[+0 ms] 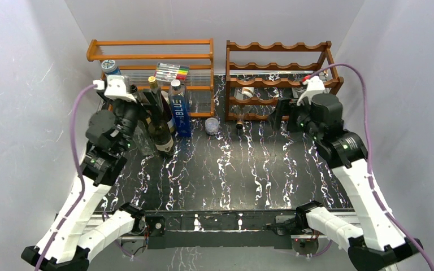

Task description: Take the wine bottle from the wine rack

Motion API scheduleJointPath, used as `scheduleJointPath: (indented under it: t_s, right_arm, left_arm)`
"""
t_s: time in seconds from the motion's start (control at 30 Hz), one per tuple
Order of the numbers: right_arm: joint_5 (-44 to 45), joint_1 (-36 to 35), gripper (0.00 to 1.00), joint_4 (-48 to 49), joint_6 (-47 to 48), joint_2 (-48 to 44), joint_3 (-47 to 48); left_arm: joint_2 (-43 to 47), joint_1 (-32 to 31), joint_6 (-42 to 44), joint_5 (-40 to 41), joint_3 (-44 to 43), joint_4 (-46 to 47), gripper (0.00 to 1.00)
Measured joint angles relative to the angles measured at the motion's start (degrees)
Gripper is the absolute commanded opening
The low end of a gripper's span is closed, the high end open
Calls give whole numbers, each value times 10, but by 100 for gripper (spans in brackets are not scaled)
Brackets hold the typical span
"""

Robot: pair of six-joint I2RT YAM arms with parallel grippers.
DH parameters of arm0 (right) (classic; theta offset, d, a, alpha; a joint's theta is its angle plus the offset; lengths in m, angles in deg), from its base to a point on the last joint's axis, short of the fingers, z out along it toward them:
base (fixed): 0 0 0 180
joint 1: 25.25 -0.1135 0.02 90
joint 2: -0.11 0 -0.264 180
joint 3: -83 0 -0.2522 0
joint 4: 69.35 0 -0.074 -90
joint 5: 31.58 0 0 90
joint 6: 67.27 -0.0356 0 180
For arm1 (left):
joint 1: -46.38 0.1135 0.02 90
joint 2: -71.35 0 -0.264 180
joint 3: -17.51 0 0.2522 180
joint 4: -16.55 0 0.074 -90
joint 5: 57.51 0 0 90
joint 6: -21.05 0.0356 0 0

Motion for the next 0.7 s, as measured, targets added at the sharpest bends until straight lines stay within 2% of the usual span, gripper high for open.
scheduleJointPath:
  t_s: [0.13, 0.23, 0.37, 0.5, 0.7]
  right_arm:
    - [93, 0, 98, -1, 23, -59, 14]
    - [180, 0, 98, 15, 51, -96, 75]
    - [261, 0, 98, 19, 92, -96, 188]
    - [263, 0, 98, 6, 99, -78, 195]
    - [252, 0, 98, 3, 100, -67, 193]
  left_arm:
    - [-39, 0, 22, -7, -139, -54, 98]
    - [-61, 0, 42, 9, -213, -90, 98]
    - [-38, 0, 64, 48, -214, -125, 98]
    - [17, 0, 66, 64, -205, -138, 98]
    - [19, 0, 66, 64, -199, -141, 98]
